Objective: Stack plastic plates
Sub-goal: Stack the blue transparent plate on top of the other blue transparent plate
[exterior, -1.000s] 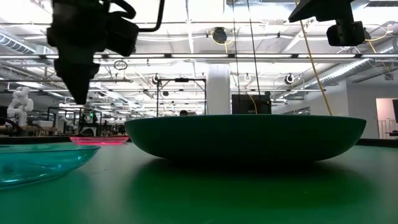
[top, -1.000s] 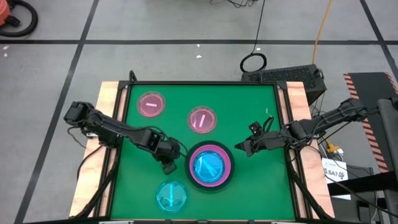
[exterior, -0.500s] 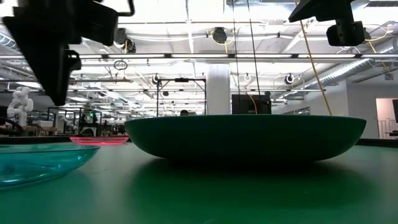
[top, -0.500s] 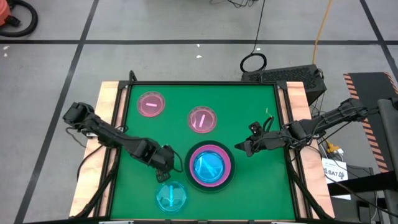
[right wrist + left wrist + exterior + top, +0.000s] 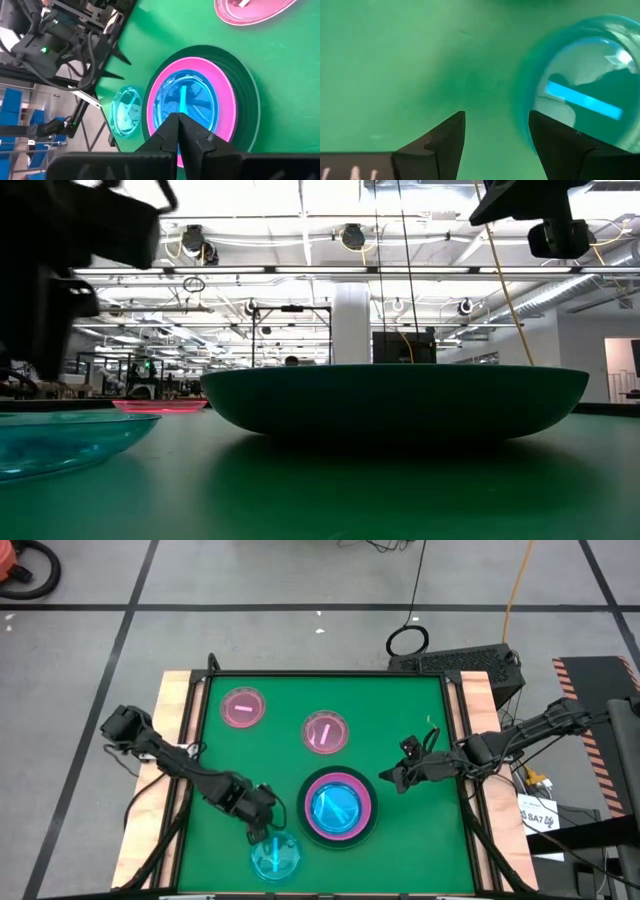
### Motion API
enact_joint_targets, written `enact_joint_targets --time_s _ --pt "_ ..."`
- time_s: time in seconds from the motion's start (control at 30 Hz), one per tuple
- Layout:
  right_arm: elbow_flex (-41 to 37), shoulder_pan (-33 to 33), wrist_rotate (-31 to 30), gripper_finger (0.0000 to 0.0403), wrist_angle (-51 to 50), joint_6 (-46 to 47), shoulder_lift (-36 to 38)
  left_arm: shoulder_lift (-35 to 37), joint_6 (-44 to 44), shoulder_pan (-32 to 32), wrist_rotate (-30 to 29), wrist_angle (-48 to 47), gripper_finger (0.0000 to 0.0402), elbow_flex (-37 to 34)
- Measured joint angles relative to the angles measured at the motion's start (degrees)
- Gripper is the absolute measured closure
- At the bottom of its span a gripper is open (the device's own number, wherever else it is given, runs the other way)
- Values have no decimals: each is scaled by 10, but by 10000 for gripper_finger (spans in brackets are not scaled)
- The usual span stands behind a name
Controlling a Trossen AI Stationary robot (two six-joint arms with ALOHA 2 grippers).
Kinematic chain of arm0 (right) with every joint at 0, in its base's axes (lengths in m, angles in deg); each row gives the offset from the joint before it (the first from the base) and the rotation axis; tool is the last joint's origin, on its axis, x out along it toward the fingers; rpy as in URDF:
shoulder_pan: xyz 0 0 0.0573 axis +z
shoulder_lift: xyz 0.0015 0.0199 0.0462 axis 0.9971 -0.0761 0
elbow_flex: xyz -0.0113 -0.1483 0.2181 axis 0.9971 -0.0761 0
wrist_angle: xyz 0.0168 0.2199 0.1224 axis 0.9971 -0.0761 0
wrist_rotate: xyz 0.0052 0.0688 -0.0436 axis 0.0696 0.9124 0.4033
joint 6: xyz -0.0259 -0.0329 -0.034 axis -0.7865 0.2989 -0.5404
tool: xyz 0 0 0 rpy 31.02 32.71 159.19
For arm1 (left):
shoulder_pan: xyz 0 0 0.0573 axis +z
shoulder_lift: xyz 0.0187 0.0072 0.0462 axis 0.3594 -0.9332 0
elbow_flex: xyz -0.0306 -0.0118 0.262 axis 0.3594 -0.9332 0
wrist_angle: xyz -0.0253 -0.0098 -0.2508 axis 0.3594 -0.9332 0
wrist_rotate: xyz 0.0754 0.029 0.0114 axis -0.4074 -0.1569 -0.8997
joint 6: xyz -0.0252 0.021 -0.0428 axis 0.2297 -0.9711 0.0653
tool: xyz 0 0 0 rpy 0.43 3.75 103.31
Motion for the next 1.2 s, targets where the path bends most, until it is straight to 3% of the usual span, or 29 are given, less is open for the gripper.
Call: enact_joint_targets --time_s 0.3,0.73,0.87,1.2 --pt "0 19 -1 399 0 1 0 -8 15 -31 4 48 177 0" --pt "0 19 -2 399 0 -1 0 -88 41 -44 -10 119 181 0" --pt "0 19 -2 399 0 -1 0 -96 38 -45 -13 124 218 0" --pt "0 19 -2 399 1 1 0 -96 40 -54 -44 132 385 0"
